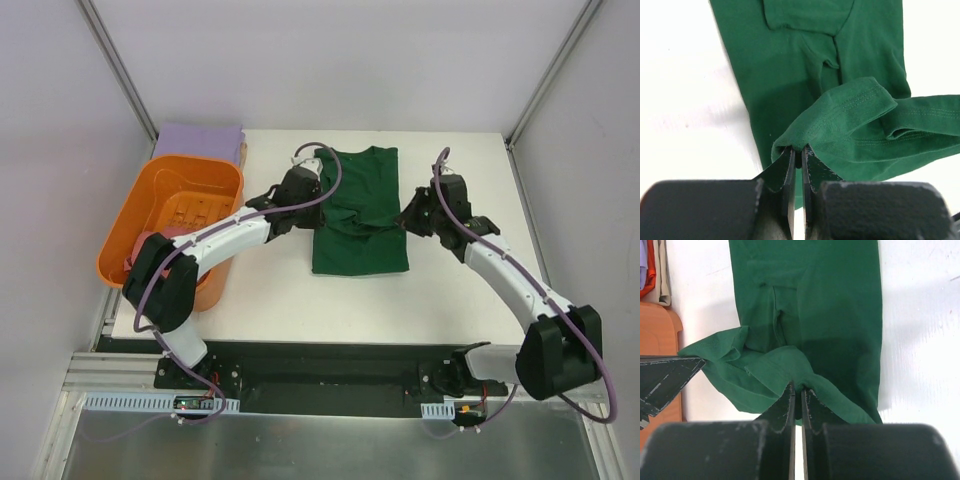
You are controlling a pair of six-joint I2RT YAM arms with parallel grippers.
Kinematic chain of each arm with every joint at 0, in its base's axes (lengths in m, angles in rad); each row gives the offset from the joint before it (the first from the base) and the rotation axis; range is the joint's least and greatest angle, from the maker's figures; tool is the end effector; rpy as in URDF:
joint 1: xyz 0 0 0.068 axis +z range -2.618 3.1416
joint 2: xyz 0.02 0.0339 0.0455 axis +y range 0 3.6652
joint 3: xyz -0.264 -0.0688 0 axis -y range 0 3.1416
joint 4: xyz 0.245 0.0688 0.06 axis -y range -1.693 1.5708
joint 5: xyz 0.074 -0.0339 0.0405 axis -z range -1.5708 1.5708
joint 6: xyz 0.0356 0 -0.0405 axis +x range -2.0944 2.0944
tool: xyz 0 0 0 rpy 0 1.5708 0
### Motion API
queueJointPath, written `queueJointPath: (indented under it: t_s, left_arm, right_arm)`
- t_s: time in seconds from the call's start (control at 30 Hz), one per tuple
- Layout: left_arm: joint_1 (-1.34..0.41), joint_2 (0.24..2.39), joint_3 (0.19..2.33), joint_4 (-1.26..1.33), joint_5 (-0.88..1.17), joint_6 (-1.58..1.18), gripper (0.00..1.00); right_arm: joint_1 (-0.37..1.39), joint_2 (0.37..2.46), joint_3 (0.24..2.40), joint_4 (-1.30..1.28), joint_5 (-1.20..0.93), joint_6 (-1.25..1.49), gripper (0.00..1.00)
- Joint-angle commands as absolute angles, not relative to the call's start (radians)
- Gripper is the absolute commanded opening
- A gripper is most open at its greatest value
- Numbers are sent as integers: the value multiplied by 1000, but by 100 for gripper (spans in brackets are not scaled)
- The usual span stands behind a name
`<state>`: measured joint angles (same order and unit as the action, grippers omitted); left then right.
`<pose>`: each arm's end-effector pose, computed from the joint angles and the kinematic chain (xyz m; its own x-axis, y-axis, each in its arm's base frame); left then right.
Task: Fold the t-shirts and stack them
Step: Fold the folded rectangular tshirt in 1/3 of the way
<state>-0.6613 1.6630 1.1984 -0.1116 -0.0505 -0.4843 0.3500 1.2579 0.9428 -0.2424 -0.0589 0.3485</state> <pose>0.3026 -0.2332 0.2606 -0.6506 -0.0829 -0.7549 0.3131 0.8763 -0.3661 0.2653 0.0991 0.2878 -0.6000 0.1439 -0.7869 -0.1961 0.9272 0.3191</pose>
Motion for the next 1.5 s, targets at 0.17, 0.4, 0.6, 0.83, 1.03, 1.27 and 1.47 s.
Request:
queueJointPath:
  t_s: [0.17,0.4,0.6,0.83,1.03,1.27,1.47]
  left_arm:
    - [-591,1778,1344,-91,34,-400,0]
    - [-551,1859,1397,-101,67,-393,0]
    - [-525,1927,1440,-118,112,-391,2]
    - [-506,1971,1479,-153,133,-397,33]
    - [-505,1847,1405,-155,173,-409,90]
    - [-520,1629,1088,-63,245,-505,99]
    - [-555,1575,916,20,279,-592,98]
  right_arm:
    - [285,1439,1091,-133,-176,302,1]
    - [262,1555,1146,-114,-157,293,1]
    - [244,1664,1184,-97,-120,281,5]
    - [221,1752,1238,-83,-147,266,32]
    - [230,1655,1207,-110,-187,201,77]
    - [311,1424,947,-127,-195,175,96]
    - [322,1287,737,-133,-128,230,96]
